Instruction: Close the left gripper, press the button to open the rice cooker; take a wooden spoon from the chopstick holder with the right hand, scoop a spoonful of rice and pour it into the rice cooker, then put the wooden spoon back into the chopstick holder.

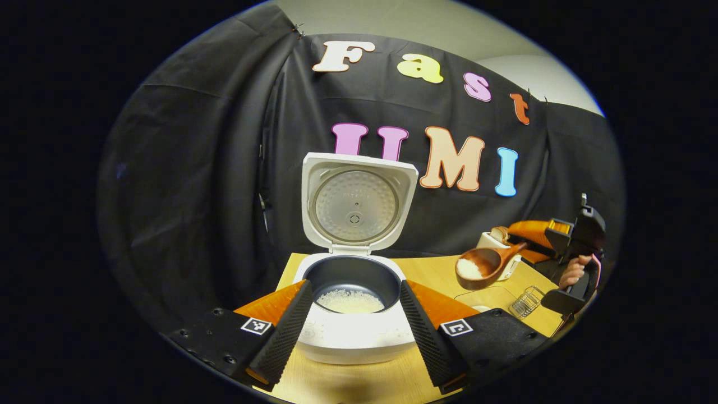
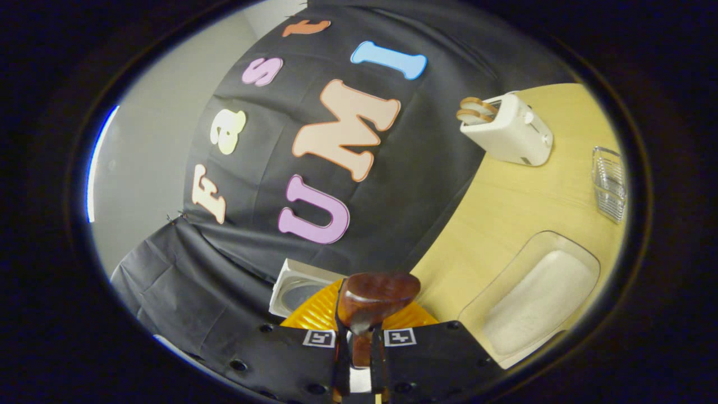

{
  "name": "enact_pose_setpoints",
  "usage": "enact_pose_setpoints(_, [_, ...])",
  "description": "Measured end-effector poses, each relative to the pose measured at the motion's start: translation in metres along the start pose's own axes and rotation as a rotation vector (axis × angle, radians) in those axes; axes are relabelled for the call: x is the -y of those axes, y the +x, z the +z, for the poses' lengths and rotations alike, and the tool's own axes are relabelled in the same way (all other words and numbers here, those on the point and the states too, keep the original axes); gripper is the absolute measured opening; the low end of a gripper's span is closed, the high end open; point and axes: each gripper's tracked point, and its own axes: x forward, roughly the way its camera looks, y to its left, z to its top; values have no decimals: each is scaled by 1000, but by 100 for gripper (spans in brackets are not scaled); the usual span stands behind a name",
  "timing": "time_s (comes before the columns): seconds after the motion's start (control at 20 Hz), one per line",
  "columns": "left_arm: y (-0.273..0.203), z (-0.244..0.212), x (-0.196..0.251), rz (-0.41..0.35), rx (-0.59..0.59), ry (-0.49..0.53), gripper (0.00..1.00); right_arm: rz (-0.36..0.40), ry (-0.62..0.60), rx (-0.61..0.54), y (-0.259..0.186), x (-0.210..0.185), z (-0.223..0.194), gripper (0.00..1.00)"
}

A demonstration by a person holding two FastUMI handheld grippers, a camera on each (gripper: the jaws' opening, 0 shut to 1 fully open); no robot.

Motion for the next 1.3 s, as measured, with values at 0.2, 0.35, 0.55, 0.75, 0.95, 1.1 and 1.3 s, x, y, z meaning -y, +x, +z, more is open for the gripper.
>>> enact_pose_setpoints(0.2, [-3,-6,-9,-4,-12,-14,93,22,-96,-9,25,-43,-14,16])
enact_pose_setpoints(0.35, [-6,-8,-17,-5,-13,-23,93,31,-190,-18,44,-74,-30,16])
enact_pose_setpoints(0.55, [-11,-10,-32,12,-10,-36,93,48,-346,-44,67,-109,-63,17])
enact_pose_setpoints(0.75, [-21,-17,-49,44,-13,-60,93,75,-599,-59,87,-139,-106,18])
enact_pose_setpoints(0.95, [-33,-25,-69,86,-17,-52,93,102,-857,-50,97,-152,-143,17])
enact_pose_setpoints(1.1, [-43,-30,-80,107,-22,-41,94,120,-1037,-37,98,-157,-163,16])
enact_pose_setpoints(1.3, [-46,-40,-87,118,-35,-40,94,168,-1332,41,90,-172,-176,17])
